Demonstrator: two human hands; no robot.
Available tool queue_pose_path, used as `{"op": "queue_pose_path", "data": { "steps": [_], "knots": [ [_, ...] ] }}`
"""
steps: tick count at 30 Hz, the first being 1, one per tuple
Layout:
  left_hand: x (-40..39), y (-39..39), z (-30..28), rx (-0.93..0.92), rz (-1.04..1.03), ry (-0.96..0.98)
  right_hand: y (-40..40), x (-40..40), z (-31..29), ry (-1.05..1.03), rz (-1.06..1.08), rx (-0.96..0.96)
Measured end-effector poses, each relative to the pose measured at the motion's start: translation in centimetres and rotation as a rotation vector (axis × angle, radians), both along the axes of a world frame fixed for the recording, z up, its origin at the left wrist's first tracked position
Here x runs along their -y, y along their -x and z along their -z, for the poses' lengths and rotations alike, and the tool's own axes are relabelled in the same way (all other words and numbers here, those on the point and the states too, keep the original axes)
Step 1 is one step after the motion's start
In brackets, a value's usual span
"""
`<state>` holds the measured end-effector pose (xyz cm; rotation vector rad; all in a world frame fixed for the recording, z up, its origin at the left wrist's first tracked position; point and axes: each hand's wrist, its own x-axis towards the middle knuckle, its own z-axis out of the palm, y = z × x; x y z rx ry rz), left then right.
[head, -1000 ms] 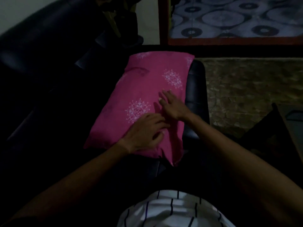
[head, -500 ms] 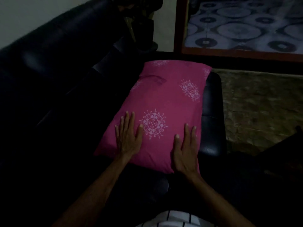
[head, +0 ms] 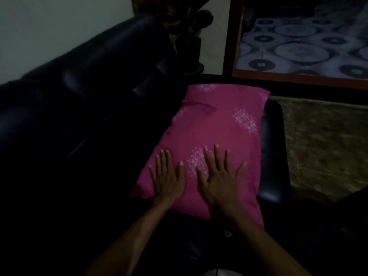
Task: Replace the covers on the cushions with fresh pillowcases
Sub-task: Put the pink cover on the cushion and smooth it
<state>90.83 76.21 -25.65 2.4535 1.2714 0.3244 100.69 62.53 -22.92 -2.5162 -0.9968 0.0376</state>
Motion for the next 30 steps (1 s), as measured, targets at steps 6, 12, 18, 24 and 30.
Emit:
{"op": "queue_pose_path", "data": {
  "steps": [6,12,18,24,30],
  "knots": [
    [-2.2,-1.9,-2.3,-0.020,0.092,-0.100,-1.7,2.5,0.8,0.042,0.020,0.003],
    [-0.1,-2.6,0.7,0.033,0.047,-0.024,-1.8,-3.0,-2.3,0.066,0.055,-0.008],
    [-1.1,0.2,0.9,0.076,0.106,-0.072,-2.1,-2.4,1.2,-0.004,0.033,0.139],
    [-1.2,-0.6,1.9,0.097,0.089,-0.022,-1.8,-1.7,1.0,-0.080,0.054,0.155],
    [-5.0,0.9,0.3,0.153,0.060,0.132,-1.1,0.3,-1.3,-0.385,0.183,-0.081]
  ]
}}
